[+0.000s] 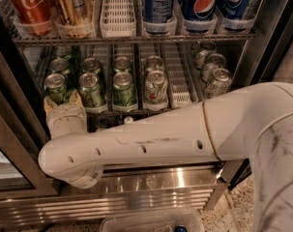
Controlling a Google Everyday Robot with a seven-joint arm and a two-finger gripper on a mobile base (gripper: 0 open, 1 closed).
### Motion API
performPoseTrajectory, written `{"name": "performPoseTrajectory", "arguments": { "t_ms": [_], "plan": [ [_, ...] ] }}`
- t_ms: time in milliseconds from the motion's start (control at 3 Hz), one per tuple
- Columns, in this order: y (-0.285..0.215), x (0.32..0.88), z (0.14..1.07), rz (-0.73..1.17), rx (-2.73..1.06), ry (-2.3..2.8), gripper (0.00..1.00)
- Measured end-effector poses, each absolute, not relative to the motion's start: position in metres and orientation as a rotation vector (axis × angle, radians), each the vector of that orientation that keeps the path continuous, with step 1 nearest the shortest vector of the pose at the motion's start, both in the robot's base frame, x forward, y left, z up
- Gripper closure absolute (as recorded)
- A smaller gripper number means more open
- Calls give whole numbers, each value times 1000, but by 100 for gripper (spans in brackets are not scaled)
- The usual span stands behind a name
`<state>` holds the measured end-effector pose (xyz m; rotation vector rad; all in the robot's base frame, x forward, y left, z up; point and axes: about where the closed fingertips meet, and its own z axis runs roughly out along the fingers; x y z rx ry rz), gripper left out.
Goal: Pick green can from middle shelf of fridge
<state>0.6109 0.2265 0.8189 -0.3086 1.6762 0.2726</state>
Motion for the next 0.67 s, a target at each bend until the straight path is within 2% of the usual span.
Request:
{"name": "performPoseTrajectory", "arguments": {
  "t_ms": [333,667],
  "plan": [
    [229,613,818,276,-308,1675,62],
    [229,613,818,277,-310,1674,85]
  ]
}}
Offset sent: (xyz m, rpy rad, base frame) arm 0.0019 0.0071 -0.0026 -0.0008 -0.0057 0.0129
